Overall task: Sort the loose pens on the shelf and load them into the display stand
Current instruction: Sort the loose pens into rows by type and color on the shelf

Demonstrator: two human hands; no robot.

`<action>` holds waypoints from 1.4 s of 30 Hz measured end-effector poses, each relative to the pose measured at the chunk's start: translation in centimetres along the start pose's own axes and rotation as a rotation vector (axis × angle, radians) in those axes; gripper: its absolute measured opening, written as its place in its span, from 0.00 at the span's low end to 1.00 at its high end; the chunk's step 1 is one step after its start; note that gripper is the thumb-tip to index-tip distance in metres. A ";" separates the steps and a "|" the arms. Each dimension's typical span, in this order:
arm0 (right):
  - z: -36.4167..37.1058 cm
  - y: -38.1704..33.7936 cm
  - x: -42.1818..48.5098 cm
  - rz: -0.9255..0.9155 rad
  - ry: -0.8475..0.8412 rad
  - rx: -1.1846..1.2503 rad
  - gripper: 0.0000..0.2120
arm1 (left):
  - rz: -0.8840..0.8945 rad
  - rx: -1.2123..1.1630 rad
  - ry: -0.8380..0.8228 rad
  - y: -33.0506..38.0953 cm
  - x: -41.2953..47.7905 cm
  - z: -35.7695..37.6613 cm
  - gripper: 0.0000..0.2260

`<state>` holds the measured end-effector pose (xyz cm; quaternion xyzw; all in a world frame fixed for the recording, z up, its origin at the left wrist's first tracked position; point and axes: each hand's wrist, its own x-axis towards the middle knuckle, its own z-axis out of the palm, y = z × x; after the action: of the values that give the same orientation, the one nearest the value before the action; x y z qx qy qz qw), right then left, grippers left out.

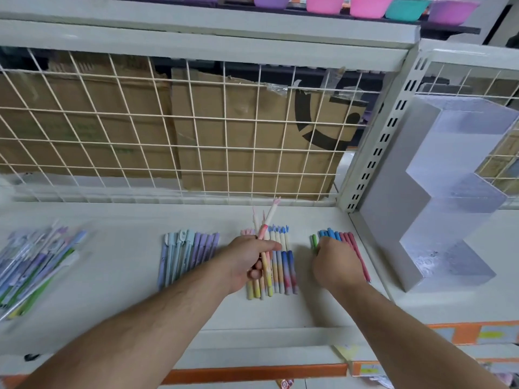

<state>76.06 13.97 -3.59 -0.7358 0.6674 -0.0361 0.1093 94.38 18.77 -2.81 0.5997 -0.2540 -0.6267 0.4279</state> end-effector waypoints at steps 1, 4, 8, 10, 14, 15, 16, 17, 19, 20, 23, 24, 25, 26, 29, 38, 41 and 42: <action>0.0 0.1 0.1 -0.019 0.003 -0.007 0.10 | -0.001 0.003 0.003 0.1 0.1 0.2 0.07; 0.1 0.7 0.6 -0.074 0.008 -0.029 0.09 | -0.001 0.016 0.009 0.3 0.5 0.8 0.06; 0.0 1.4 1.1 -0.113 0.013 -0.064 0.10 | -0.009 0.003 0.002 0.3 0.5 1.2 0.09; 0.0 1.6 1.1 -0.093 0.020 -0.045 0.10 | -0.014 -0.009 -0.005 0.4 0.4 1.3 0.09; -0.1 0.5 0.5 -0.101 0.093 0.222 0.10 | -0.006 0.008 -0.009 0.7 0.1 0.9 0.10; -0.4 -0.2 0.1 -0.091 0.072 0.368 0.08 | 0.000 0.010 -0.011 0.7 0.0 0.8 0.10; -0.8 -1.0 -0.3 -0.085 0.022 0.507 0.07 | 0.005 0.006 -0.014 0.7 -0.2 0.6 0.10; -1.2 -1.9 -0.9 -0.090 -0.043 0.626 0.07 | 0.009 -0.002 -0.019 0.7 -0.3 0.5 0.11; -1.5 -3.3 -2.0 -0.104 -0.157 0.788 0.08 | 0.020 -0.028 -0.025 0.6 -0.6 0.0 0.13; -1.6 -3.9 -2.5 -0.105 -0.192 0.835 0.08 | 0.025 -0.041 -0.032 0.5 -0.8 -0.2 0.13; -1.4 -5.7 -3.6 -0.103 -0.260 0.921 0.07 | 0.018 -0.051 -0.062 0.5 -1.6 -1.2 0.07; -1.2 -6.2 -3.9 -0.104 -0.271 0.939 0.07 | 0.016 -0.048 -0.064 0.4 -1.8 -1.6 0.05; -1.0 -6.8 -4.3 -0.102 -0.276 0.948 0.07 | 0.016 -0.045 -0.064 0.4 -2.1 -2.1 0.04; -0.8 -7.3 -4.5 -0.099 -0.280 0.952 0.07 | 0.018 -0.043 -0.058 0.3 -2.3 -2.7 0.05; -0.3 -8.8 -5.2 -0.082 -0.296 0.972 0.07 | 0.026 -0.022 -0.017 0.0 -2.7 -4.4 0.06; 1.7 -12.9 -6.0 -0.029 -0.178 0.754 0.05 | 0.033 -0.030 0.044 -0.4 -3.0 -9.3 0.08; 2.0 -13.2 -6.0 -0.097 -0.091 0.429 0.08 | 0.034 0.001 0.046 -0.2 -3.1 -10.4 0.09; 2.2 -13.3 -6.0 -0.131 -0.083 0.335 0.08 | 0.036 0.007 0.043 -0.2 -3.1 -10.7 0.09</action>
<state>88.82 21.26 -2.38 -0.7499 0.5978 -0.1234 0.2551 104.39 23.60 -2.92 0.6099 -0.2576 -0.6050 0.4423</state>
